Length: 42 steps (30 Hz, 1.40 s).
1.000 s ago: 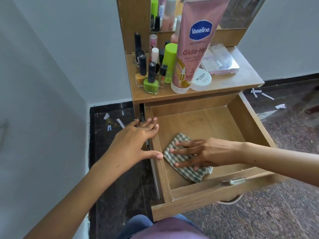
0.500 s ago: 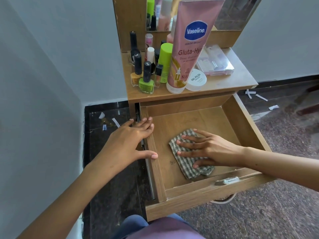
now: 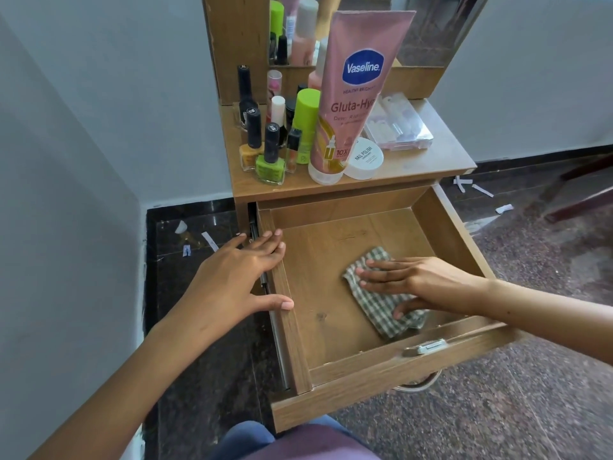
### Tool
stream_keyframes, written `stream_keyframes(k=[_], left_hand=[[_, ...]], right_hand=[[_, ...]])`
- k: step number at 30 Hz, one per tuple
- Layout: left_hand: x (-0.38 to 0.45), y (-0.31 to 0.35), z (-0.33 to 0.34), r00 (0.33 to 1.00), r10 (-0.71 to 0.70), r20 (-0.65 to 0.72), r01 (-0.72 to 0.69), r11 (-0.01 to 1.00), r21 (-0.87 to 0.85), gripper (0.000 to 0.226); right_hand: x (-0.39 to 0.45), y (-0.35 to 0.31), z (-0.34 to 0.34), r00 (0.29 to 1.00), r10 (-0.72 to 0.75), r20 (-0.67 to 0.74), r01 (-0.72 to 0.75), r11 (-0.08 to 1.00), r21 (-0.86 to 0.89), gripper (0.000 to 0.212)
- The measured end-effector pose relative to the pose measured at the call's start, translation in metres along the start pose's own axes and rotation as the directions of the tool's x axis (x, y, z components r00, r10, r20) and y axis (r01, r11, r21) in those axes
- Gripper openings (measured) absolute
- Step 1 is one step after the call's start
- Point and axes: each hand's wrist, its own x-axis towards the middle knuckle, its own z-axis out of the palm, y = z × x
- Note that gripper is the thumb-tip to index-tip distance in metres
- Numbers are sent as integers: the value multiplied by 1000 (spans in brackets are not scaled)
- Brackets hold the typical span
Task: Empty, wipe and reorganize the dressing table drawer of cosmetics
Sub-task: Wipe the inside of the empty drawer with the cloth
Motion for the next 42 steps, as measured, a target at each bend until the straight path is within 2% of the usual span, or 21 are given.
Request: stream_keyframes(k=[3,5,11,15,17,19,22,24,25,27,30,32,34,37,42], left_hand=[[-1,0,-1,1000,-5,-17,5,1000,2,90],[-1,2,-2,1000,-13,-9,13,1000,7,90],[-1,2,-4,1000,-16,-4,16,999,50,90],[-3,6,-7,999,-31,-10,31,998,57,88],[-3,5,-7,1000,-24,-14,25,999,44,88],[-3,4,-6,1000,-14,-18,15,999,39,88],[-2,2,-5,1000,2,-21,-1,999,38,90],[-1,2,-4,1000,14,-19,-13,998,56,90],[-1,2,-4,1000,14,-14,-13,998,55,91],[-1,4,-7,1000,16,-23,-15,999,29,93],[-3,7,-9,999,0,-55,-1,1000,-27,89],[-3,8,-9,999,1,-40,-1,1000,-3,88],[-2,6,-7,999,14,-37,-14,1000,-13,91],[-2,3,-6,999,26,-28,-27,1000,-14,97],[-2,2,-3,996,40,-83,-42,999,-23,93]], right_hand=[[-11,7,-4,993,116,15,-117,984,133,77],[-11,4,-2,991,132,35,-136,973,188,76],[5,-11,7,993,97,60,-105,982,157,75],[-11,-1,-3,962,231,143,-250,958,141,74],[-18,1,-9,915,325,237,-355,930,98,75],[-15,-7,-11,846,425,322,-486,863,138,76],[12,-35,-11,665,558,496,-735,607,303,81],[36,-55,-12,537,622,570,-841,446,305,87],[48,-65,-14,500,634,591,-864,409,292,91],[63,-81,-15,504,614,608,-861,412,298,98],[62,-93,-13,575,555,601,-812,479,334,98],[52,-86,-11,597,525,607,-791,511,336,96],[41,-71,-11,586,533,611,-796,520,310,95],[25,-50,-21,561,560,609,-820,478,316,91],[25,-54,-40,552,498,669,-827,428,365,88]])
